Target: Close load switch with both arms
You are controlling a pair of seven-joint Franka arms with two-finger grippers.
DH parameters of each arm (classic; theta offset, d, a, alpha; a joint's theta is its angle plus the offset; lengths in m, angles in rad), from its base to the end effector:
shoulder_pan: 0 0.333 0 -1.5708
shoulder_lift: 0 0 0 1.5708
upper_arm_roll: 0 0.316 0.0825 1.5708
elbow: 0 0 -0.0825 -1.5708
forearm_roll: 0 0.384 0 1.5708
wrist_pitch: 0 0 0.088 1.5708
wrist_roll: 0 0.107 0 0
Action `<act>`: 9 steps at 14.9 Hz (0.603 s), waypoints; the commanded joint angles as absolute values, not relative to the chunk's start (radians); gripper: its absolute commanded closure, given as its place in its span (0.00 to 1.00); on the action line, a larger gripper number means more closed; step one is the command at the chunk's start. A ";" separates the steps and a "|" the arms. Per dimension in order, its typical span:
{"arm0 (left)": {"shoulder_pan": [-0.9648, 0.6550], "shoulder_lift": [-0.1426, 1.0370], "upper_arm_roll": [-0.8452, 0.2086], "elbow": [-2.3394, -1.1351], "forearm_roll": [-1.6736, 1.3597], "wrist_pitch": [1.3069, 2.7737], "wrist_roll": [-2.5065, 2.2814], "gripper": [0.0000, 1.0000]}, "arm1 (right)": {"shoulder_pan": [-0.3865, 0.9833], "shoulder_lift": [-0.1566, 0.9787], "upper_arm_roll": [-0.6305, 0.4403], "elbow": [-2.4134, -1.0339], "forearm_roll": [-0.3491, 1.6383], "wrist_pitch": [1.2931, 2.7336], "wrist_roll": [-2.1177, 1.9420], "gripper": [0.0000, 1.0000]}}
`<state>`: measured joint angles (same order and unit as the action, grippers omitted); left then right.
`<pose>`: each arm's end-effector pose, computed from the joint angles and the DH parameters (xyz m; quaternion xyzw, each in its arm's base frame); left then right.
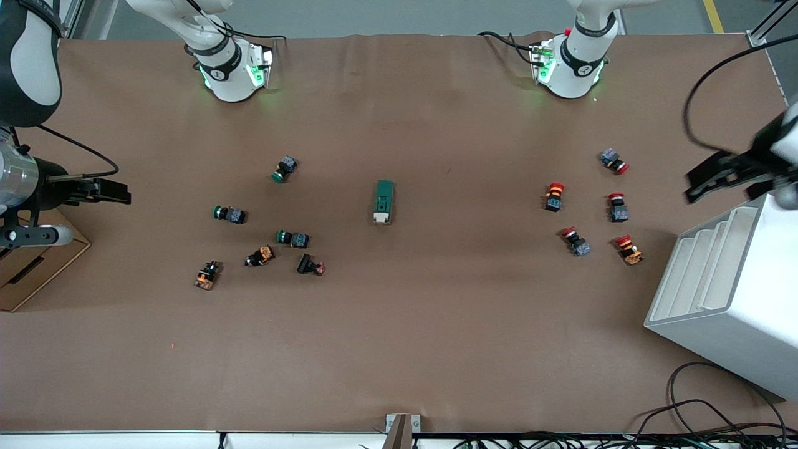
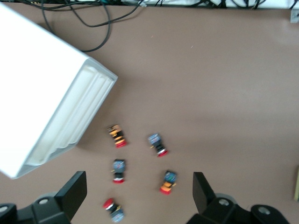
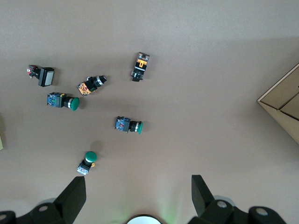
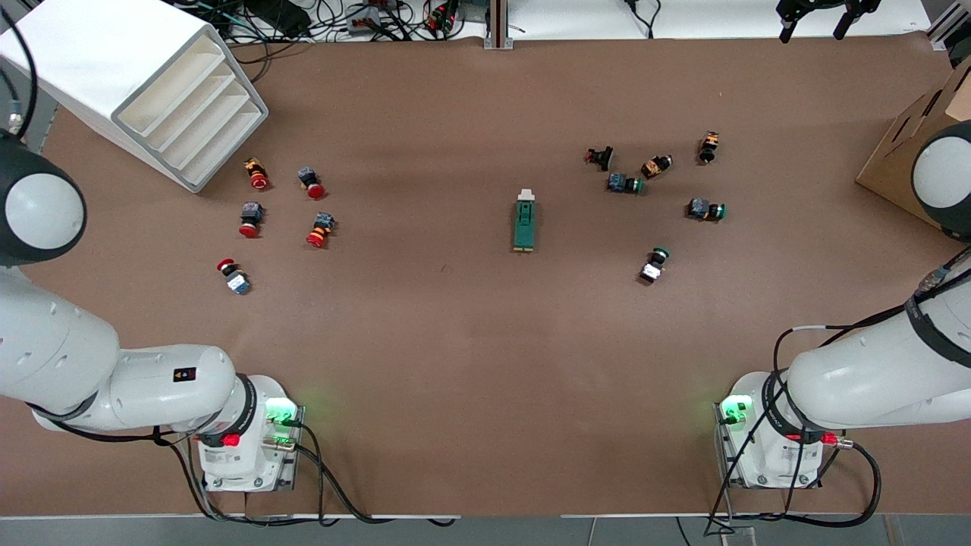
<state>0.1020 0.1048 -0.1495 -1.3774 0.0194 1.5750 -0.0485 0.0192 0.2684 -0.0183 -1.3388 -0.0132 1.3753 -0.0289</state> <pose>0.5871 -0.0203 0.6570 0.9989 0.0017 0.0470 0.0003 0.6111 0.0004 0.5600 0.9931 0.0143 -0.1158 0.0074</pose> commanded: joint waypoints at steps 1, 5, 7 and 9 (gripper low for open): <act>0.092 0.011 -0.097 -1.457 -0.009 1.540 0.043 0.00 | 0.018 0.239 -0.023 -1.339 -0.015 1.351 -0.020 0.00; 0.083 -0.058 -0.083 -1.517 -0.012 1.496 0.051 0.00 | 0.003 0.236 -0.025 -1.341 -0.005 1.354 -0.023 0.00; 0.077 -0.101 -0.083 -1.564 -0.043 1.488 0.049 0.00 | 0.006 0.236 -0.021 -1.341 -0.012 1.356 -0.028 0.00; 0.075 -0.139 -0.083 -1.606 -0.070 1.488 0.049 0.00 | 0.006 0.236 -0.017 -1.341 -0.011 1.364 -0.028 0.00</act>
<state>0.0808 -0.0711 -0.0919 -1.5306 -0.0404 1.4848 0.0384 0.0119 0.2558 -0.0268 -1.3289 -0.0130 1.3588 -0.0283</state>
